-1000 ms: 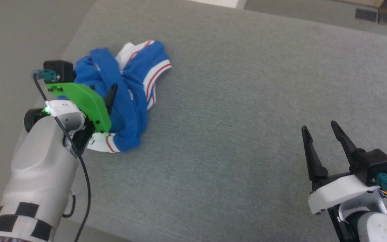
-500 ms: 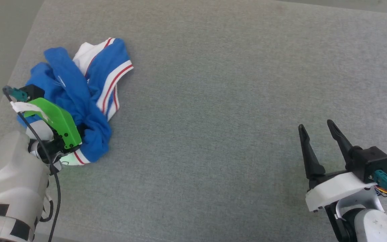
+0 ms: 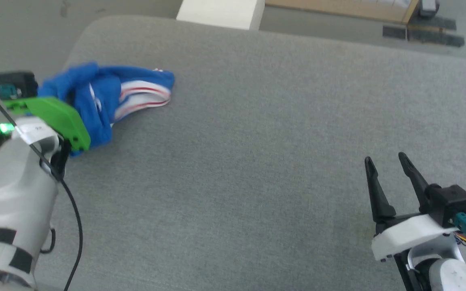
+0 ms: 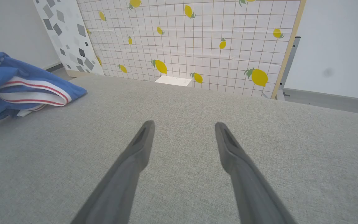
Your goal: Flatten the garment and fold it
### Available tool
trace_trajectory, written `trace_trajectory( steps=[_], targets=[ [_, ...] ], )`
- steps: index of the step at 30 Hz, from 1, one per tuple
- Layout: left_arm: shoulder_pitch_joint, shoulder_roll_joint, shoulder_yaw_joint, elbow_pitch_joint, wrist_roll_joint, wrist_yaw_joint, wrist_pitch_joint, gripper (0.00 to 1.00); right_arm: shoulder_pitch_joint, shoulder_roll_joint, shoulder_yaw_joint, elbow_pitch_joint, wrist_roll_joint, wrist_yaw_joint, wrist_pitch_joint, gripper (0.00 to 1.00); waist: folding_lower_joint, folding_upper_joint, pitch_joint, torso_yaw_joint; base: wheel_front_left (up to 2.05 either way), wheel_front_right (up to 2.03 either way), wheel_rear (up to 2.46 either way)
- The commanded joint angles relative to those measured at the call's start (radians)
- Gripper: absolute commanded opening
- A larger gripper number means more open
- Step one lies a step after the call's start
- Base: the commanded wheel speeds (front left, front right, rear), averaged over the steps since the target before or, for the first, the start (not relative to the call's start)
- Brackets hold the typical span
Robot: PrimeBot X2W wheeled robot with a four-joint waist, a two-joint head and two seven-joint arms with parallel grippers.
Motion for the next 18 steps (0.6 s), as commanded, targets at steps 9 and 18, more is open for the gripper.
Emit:
trace_trajectory(
  steps=[9, 18],
  targets=[
    [-0.088, 0.012, 0.004, -0.192, 0.153, 0.080, -0.185, 0.00, 0.066, 0.000, -0.017, 0.002, 0.010, -0.002, -0.009, 1.00, -0.0001, 0.0120, -0.159, -0.025, 0.00, 0.00, 0.00],
    [0.056, -0.069, 0.090, -0.534, 0.287, 0.088, -0.186, 0.00, 0.111, 0.000, -0.040, -0.028, 0.010, -0.002, 0.012, 1.00, -0.0001, 0.0120, -0.202, -0.159, 0.00, 0.00, 0.00]
  ],
)
